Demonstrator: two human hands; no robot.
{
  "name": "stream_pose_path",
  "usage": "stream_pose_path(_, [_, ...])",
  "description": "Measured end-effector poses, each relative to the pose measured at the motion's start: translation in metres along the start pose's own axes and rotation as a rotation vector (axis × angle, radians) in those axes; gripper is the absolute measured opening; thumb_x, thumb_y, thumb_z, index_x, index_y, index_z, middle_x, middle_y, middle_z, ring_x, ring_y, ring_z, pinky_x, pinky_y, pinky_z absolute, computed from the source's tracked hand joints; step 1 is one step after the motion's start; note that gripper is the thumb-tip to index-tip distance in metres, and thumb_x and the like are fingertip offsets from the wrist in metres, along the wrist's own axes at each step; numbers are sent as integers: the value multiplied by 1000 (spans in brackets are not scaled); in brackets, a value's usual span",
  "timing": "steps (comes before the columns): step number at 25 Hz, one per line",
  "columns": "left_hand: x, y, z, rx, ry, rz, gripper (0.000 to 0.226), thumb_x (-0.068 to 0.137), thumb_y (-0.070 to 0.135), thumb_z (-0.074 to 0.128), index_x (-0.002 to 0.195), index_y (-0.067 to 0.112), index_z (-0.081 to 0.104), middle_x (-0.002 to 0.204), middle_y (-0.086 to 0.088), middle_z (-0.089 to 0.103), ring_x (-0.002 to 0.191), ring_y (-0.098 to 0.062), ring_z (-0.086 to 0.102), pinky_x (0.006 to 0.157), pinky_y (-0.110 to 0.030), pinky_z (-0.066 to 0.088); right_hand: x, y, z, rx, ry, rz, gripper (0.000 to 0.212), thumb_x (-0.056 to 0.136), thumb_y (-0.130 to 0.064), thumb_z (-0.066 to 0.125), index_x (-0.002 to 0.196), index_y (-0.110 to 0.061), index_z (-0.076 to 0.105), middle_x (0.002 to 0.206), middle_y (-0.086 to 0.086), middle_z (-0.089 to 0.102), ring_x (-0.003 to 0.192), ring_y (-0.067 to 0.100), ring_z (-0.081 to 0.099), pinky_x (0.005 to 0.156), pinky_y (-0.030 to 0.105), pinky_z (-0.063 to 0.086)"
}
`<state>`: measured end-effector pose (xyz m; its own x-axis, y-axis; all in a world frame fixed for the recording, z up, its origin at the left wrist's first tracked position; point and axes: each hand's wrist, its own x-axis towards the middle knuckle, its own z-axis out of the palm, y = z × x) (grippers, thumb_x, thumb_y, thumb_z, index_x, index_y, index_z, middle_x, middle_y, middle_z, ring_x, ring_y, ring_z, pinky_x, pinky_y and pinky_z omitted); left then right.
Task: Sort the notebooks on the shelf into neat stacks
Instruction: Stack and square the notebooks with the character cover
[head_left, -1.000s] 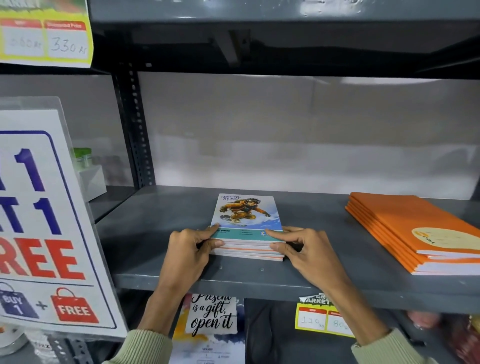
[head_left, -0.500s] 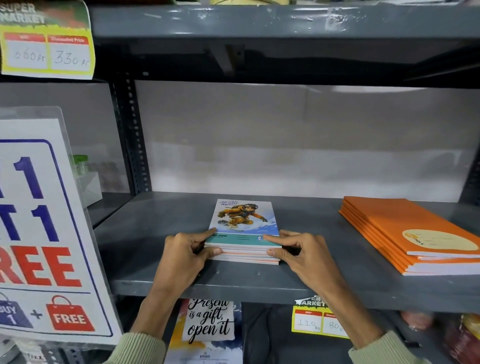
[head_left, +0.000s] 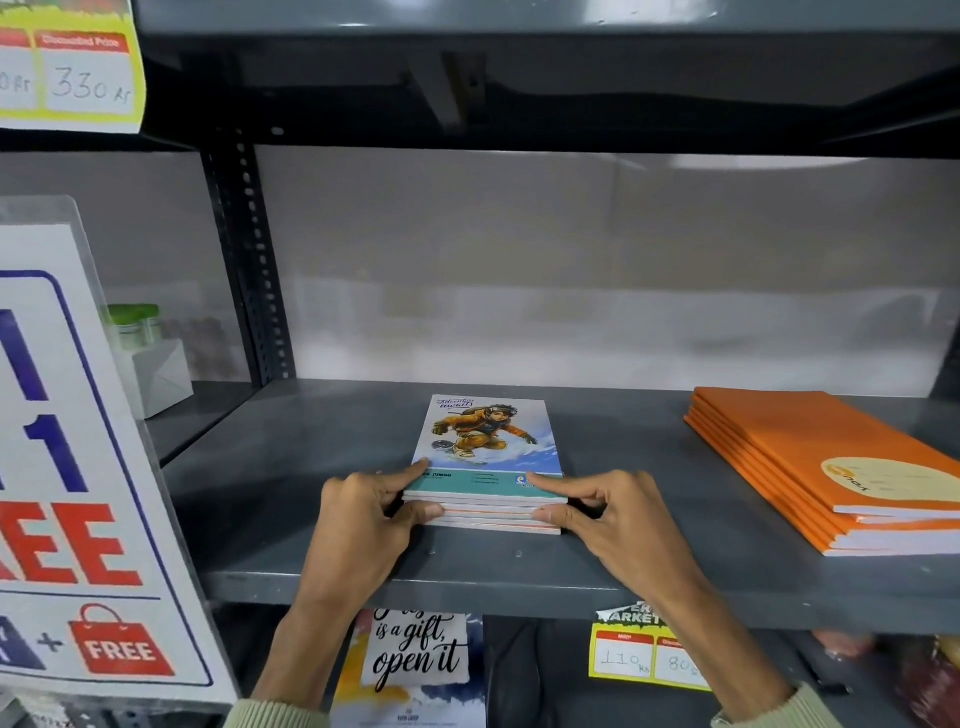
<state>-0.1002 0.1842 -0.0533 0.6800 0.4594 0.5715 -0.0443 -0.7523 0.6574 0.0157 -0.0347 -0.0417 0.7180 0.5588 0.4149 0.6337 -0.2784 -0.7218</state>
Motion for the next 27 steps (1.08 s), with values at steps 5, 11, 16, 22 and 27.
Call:
stream_pose_path(5, [1,0,2,10,5,33,46,73,13,81,117,11,68,105,-2,74,73,29,54,86,11,30,1,2,0,38,-19,-1,38,78,-20,78,115,-24,72,110,0,75,91,-3,71,70,8,55])
stream_pose_path(11, [-1,1,0,28,5,45,45,73,13,81,116,9,67,106,-5,73,87,22,57,94,4,35,2,2,-1,60,-33,-2,37,78,-19,78,114,-22,72,110,2,75,94,-3,70,77,13,57])
stream_pose_path(16, [-1,2,-5,9,-22,50,40,77,14,78,116,10,67,103,-5,74,74,29,53,87,-24,51,0,-1,-3,12,-19,-16,32,80,-19,76,112,-22,73,106,2,75,86,-16,64,63,3,50])
stream_pose_path(22, [0,2,-2,17,-31,-44,33,79,11,77,111,9,70,103,-6,75,63,22,58,73,-3,52,-1,-5,-3,7,-15,-30,26,85,-17,73,111,-16,74,99,2,78,72,-18,63,55,0,43])
stream_pose_path(27, [5,7,-5,-60,-70,-154,33,74,14,81,107,14,74,100,-2,76,66,16,65,56,-1,49,-4,-5,-5,35,-32,-23,24,86,-14,72,110,-11,73,52,-26,67,53,-16,58,50,-1,40])
